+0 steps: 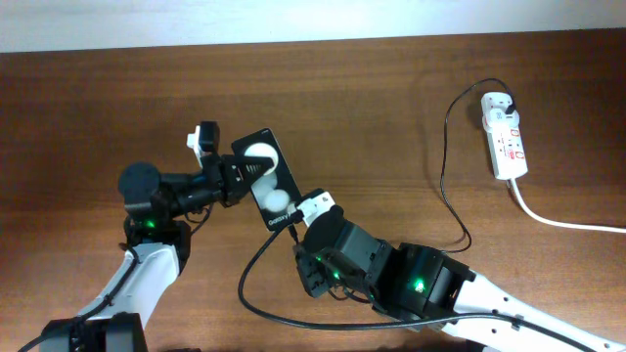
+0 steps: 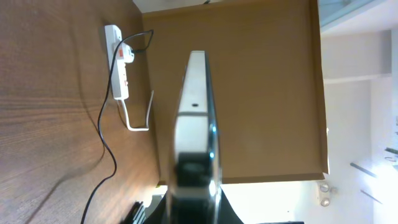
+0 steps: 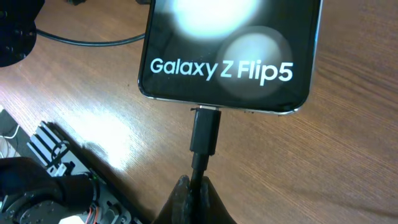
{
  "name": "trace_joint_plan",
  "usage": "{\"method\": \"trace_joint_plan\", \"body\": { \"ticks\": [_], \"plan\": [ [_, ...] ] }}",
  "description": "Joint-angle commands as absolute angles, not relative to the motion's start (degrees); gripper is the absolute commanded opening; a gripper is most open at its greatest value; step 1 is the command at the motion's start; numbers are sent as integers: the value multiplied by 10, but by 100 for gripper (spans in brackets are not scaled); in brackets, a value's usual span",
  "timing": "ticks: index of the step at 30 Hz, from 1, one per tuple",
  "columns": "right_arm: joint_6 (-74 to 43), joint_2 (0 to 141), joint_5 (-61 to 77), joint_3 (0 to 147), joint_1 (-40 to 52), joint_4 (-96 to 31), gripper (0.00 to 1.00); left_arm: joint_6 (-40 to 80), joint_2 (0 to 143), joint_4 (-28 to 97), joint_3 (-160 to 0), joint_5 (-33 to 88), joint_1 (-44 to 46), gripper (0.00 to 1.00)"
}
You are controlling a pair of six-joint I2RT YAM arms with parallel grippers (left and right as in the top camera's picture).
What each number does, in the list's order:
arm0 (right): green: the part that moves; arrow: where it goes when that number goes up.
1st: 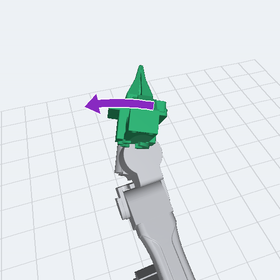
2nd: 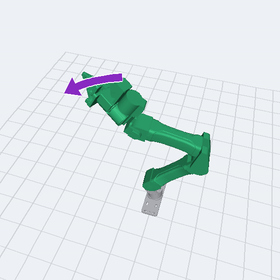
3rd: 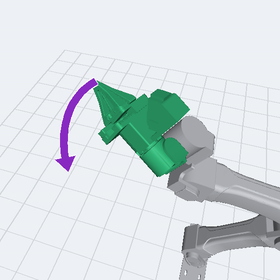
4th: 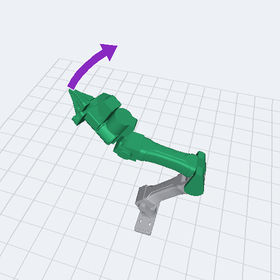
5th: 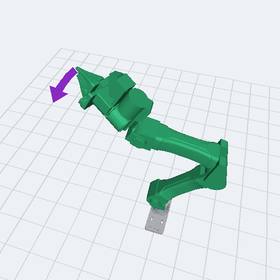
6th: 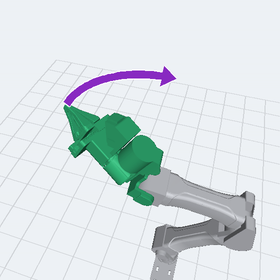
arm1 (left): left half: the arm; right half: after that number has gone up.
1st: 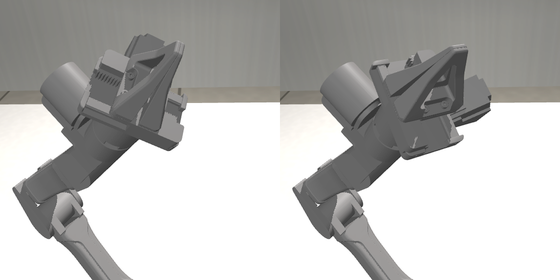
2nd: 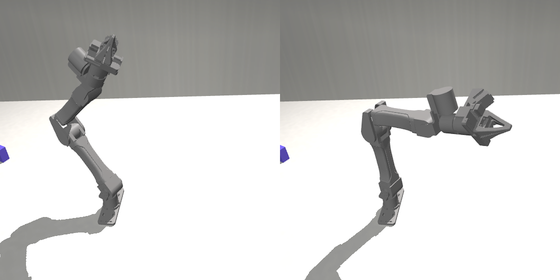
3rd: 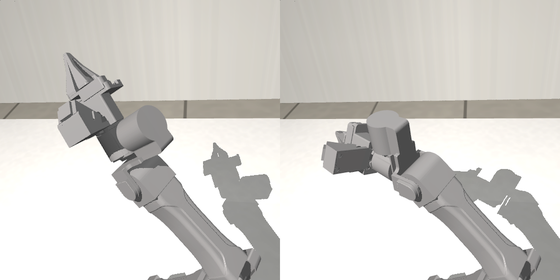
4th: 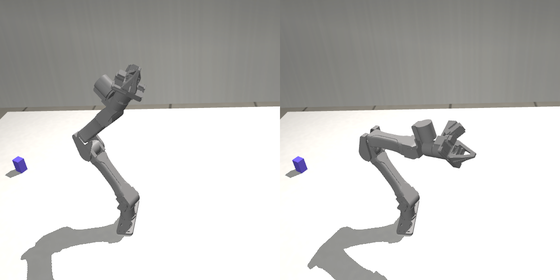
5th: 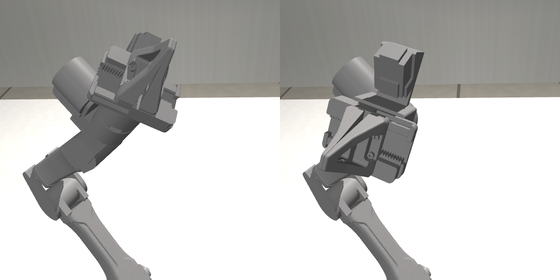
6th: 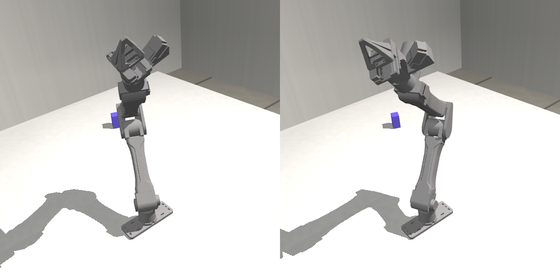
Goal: Plug charger to phone and switch on socket
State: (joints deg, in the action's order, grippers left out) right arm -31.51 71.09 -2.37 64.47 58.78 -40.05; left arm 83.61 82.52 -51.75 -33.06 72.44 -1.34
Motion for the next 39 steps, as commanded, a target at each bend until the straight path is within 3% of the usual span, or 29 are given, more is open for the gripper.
{"method": "trace_joint_plan", "body": {
  "ticks": [1,5,18,21,30,39],
  "plan": [
    [-303,714,-100,658,580,-335,4,827,822,-520,-326,854,6,0],
    [-303,714,-112,659,580,-332,5,826,822,-521,-326,874,6,0],
    [-303,598,-98,659,580,-461,34,677,822,-520,-326,768,12,0],
    [-303,543,-111,659,580,-486,39,648,822,-512,-327,694,41,0],
    [-303,429,-179,659,580,-555,44,444,834,-177,-449,519,107,0],
    [-305,429,-187,659,580,-590,44,225,1115,174,-801,512,158,0]
  ]
}}
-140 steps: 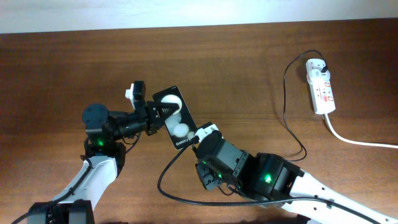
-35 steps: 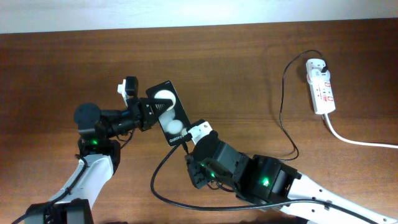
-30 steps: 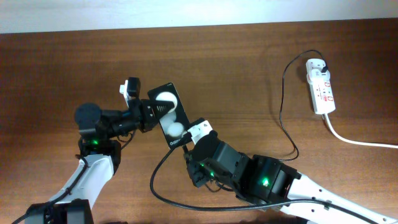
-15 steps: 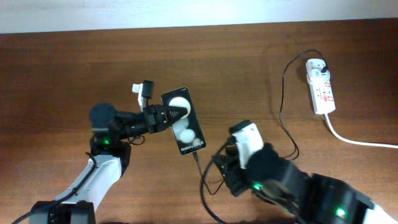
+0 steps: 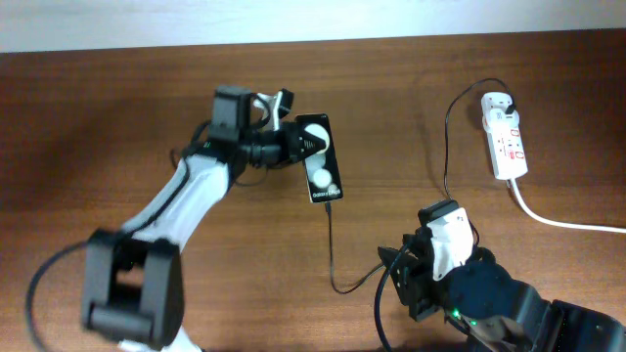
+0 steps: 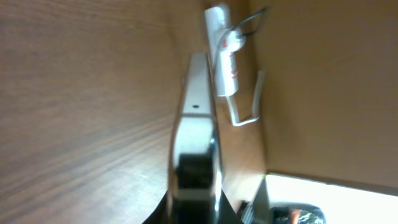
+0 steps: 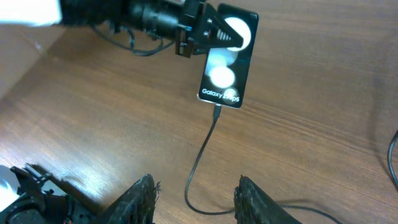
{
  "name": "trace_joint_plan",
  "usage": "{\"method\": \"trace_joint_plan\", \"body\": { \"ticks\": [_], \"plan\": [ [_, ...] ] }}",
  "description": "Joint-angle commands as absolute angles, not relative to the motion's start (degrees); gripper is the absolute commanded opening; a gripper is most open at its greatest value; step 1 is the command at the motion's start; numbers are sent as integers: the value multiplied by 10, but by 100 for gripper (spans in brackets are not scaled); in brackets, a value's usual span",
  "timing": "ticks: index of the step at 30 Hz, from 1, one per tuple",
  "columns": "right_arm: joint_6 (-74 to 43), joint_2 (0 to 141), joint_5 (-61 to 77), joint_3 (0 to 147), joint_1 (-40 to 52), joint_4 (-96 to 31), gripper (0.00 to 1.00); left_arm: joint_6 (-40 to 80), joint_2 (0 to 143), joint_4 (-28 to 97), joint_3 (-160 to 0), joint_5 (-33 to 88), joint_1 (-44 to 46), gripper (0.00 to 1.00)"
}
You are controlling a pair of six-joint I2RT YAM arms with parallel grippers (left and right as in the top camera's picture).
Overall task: Plug charger to phone and switch on socket
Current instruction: 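Lower the phone with the left gripper and lay it flat on the table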
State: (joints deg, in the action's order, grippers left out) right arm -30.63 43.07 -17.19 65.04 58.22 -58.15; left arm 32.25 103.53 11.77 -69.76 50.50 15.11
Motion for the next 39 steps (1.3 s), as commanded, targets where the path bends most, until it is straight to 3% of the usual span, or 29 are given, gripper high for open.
{"method": "trace_joint_plan", "body": {
  "ticks": [1,7,15,23,27,31,36,39],
  "plan": [
    [-305,429,-187,659,580,-592,44,221,1141,193,-828,512,158,0],
    [-305,429,-187,659,580,-598,44,189,1282,207,-902,555,158,0],
    [-305,430,-187,659,580,-601,44,166,1315,203,-903,511,159,1],
    [-305,430,-187,659,580,-604,44,173,1315,203,-903,429,189,23],
    [-305,431,-187,659,580,-608,45,173,1315,204,-903,423,194,41],
    [-305,431,-187,659,580,-609,48,173,1315,205,-903,418,194,53],
    [-305,431,-187,659,580,-612,51,172,1315,255,-903,371,194,61],
    [-305,431,-187,659,580,-615,57,173,1315,276,-903,350,194,64]
  ]
}}
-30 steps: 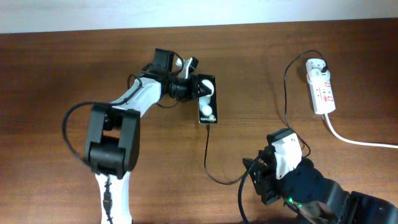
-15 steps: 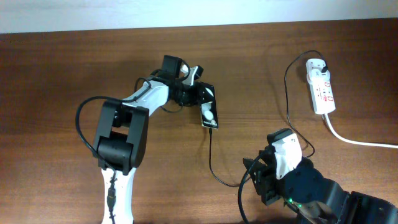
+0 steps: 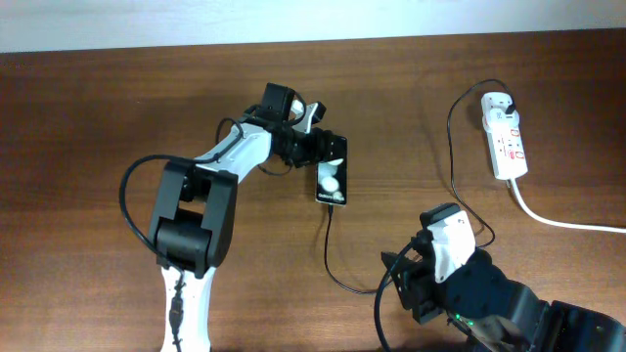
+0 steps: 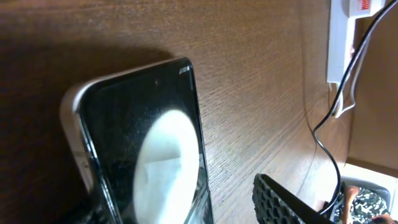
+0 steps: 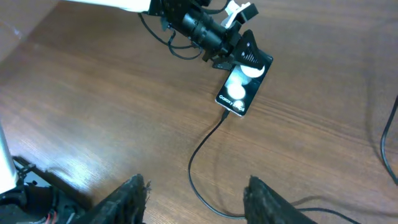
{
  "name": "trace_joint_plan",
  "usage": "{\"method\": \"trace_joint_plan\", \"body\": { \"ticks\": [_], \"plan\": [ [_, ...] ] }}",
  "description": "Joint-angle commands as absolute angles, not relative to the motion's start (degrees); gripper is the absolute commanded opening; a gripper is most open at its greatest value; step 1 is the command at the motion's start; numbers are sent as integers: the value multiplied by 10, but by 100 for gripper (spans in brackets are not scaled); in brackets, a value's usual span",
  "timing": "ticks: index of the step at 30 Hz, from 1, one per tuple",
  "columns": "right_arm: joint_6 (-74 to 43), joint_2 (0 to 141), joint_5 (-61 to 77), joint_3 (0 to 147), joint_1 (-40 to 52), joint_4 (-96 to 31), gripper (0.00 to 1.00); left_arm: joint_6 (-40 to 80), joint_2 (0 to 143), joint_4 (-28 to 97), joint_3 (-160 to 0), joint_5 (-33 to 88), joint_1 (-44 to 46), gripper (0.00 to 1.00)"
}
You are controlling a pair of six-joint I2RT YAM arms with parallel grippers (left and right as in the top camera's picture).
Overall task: Plug charger to phone and switch on socket
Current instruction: 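Lower the phone with the left gripper and lay it flat on the table, then open the left gripper and retract it to the left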
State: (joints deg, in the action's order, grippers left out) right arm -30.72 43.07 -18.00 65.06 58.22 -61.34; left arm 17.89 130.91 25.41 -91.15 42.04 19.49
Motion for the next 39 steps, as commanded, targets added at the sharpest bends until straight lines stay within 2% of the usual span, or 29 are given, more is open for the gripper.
{"method": "trace_joint_plan", "body": {
  "ticks": [1,4,6,9,10,11,13,18,21,24,33,39],
  "plan": [
    [-305,431,-187,659,580,-618,59,172,1315,284,-903,345,193,65],
    [-305,431,-187,658,580,-629,69,172,1315,302,-903,315,193,71],
    [-305,431,-187,658,580,-628,79,172,1315,308,-903,295,193,74],
    [-305,431,-186,658,580,-629,88,172,1315,325,-903,270,193,74],
    [-305,431,-182,658,580,-628,97,172,1315,330,-903,264,192,74],
    [-305,431,-182,658,580,-629,99,172,1315,334,-903,254,191,82],
    [-305,431,-182,658,580,-631,99,172,1315,335,-903,255,186,99],
    [-305,431,-182,658,580,-637,99,170,1280,364,-903,253,147,99],
    [-305,431,-182,658,580,-637,99,170,1216,415,-903,181,130,99],
    [-305,431,-182,658,580,-637,99,161,1108,499,-903,89,130,99],
    [-305,431,-183,658,580,-640,99,162,842,654,-900,19,130,99],
    [-305,431,-183,658,580,-641,99,164,684,682,-833,-12,130,99]
  ]
}}
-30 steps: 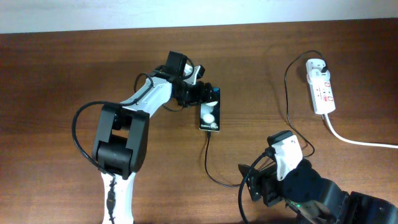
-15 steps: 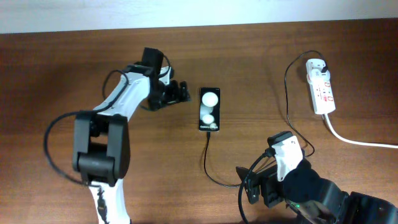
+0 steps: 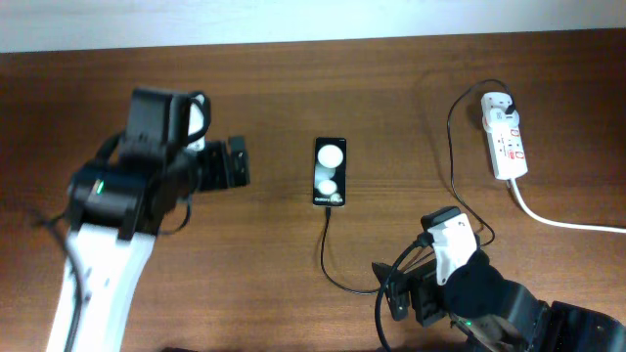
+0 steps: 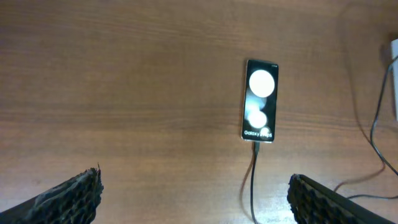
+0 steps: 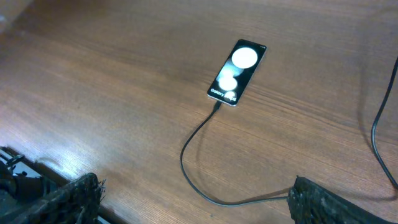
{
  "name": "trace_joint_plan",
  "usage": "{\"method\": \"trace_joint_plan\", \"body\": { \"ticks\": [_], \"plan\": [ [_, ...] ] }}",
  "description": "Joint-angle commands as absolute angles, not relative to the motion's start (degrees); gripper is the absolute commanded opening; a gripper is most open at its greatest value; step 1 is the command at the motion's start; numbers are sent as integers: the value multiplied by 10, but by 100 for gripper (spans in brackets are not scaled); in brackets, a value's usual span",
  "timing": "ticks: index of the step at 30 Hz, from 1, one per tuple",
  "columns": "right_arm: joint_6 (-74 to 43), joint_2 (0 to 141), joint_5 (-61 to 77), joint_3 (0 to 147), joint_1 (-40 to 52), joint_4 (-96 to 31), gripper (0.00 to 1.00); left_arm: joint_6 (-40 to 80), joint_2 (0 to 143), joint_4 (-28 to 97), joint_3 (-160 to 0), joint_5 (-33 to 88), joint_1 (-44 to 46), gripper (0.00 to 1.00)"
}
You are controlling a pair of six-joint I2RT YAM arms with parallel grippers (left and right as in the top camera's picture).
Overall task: Plug charger to phone and switch on socket
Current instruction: 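Open the left gripper and retract it to the left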
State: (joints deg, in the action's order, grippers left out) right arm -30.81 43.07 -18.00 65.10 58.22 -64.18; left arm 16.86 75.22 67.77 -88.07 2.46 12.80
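The black phone lies flat and face up in the middle of the table, also seen in the left wrist view and the right wrist view. The black charger cable is plugged into its near end. It loops past my right gripper and runs up to the white power strip at the far right. My left gripper stands open, left of the phone and apart from it, with nothing in it. My right gripper is open near the front edge, beside the cable loop.
A thick white lead runs from the power strip off the right edge. The brown wooden table is bare to the left of my left arm and along the back.
My left gripper has let go of the phone, which now lies flat and straight on the table. That gripper now stands open farther left. My right gripper's fingers are spread wider.
At first my left gripper held the phone at the left centre while my right gripper was shut on the cable just behind the plug, at the phone's port. Then the right gripper was open and drawn back. The left held the plugged phone farther right, and now it lies released.
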Motion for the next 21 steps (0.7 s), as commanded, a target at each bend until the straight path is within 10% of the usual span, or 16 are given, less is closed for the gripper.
{"method": "trace_joint_plan", "body": {
  "ticks": [1,21],
  "plan": [
    [-305,431,-183,658,580,-641,99,175,655,682,-807,-32,130,99],
    [-305,462,-187,658,580,-641,99,198,484,719,-642,-65,130,99]
  ]
}}
